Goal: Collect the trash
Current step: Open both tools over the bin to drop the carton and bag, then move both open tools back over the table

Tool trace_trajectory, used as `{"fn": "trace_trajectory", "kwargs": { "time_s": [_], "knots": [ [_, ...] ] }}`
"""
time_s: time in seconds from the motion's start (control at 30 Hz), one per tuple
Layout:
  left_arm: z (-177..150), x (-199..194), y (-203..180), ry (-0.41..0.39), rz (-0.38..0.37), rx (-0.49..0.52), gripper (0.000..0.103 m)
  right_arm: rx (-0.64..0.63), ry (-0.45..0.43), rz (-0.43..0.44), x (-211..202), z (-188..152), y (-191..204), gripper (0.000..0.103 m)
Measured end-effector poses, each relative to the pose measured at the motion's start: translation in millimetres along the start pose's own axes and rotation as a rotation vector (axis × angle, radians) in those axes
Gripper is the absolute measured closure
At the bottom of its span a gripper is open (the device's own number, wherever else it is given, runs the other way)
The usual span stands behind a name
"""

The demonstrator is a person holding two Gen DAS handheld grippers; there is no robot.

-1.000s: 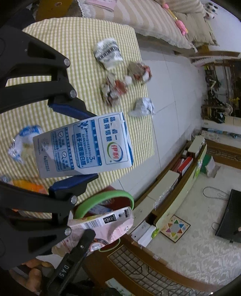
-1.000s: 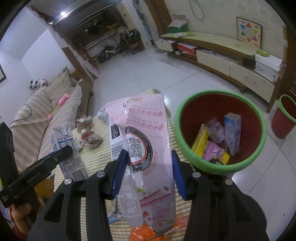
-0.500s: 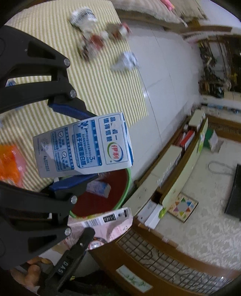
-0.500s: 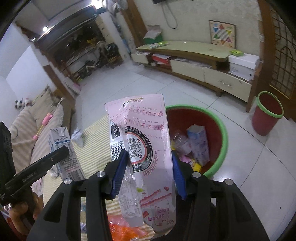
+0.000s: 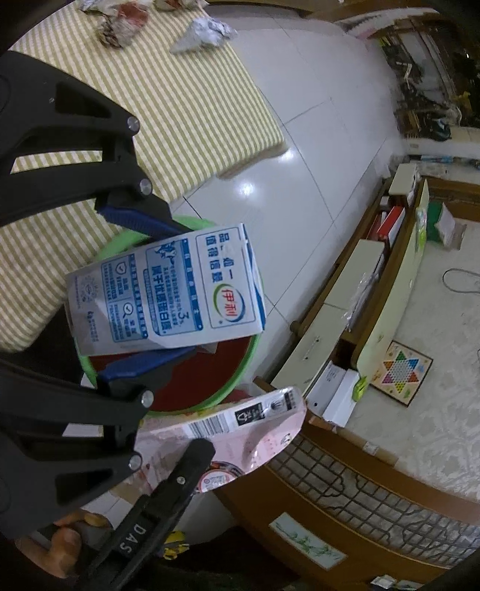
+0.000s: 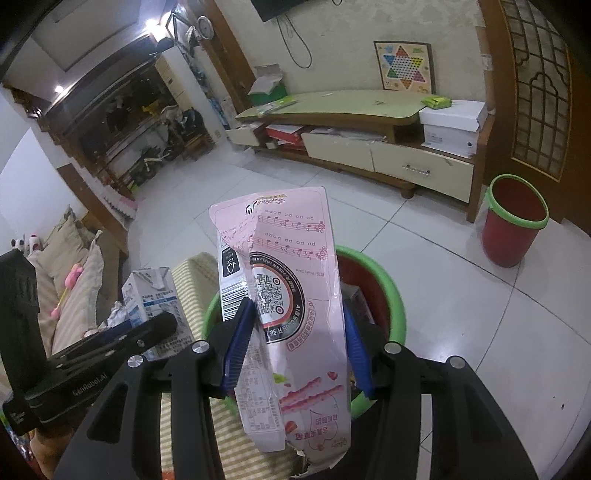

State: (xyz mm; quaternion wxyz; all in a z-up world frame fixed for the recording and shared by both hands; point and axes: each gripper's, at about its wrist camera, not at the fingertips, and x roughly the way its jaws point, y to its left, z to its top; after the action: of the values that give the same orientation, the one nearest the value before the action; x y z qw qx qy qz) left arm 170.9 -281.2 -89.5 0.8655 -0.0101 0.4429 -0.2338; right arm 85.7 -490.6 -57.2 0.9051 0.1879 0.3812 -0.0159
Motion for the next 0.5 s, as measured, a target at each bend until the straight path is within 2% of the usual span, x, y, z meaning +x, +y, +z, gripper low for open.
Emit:
{"fn": "trace_trajectory", "kwargs": {
  "time_s": [0.03, 0.07, 0.1, 0.13, 0.33, 0.5],
  "knots": [
    [2, 3, -3, 0.004, -0.004, 0.009, 0.046, 0.001, -0.001, -0.006, 3, 2, -2, 0.056],
    [3, 5, -5, 0.005, -0.003, 0.015, 0.031, 0.002, -0.001, -0.012, 7, 4, -3, 0.054],
    [4, 6, -7, -0.002, 0.002, 0.022, 0.023, 0.004, 0.002, -0.02, 9, 4, -4, 0.054],
    [5, 5, -7, -0.017, 0.004, 0.023, 0.018, 0.006, 0.014, -0.023, 13, 4, -5, 0.046],
    [-6, -18, 13, -0.041, 0.024, -0.003, 0.018, 0.002, 0.022, -0.037, 15, 2, -5, 0.04],
    [-25, -48, 40, -0.056, 0.086, -0.039, 0.018, -0.005, 0.037, -0.025, 8, -10, 7, 0.039]
  ]
}}
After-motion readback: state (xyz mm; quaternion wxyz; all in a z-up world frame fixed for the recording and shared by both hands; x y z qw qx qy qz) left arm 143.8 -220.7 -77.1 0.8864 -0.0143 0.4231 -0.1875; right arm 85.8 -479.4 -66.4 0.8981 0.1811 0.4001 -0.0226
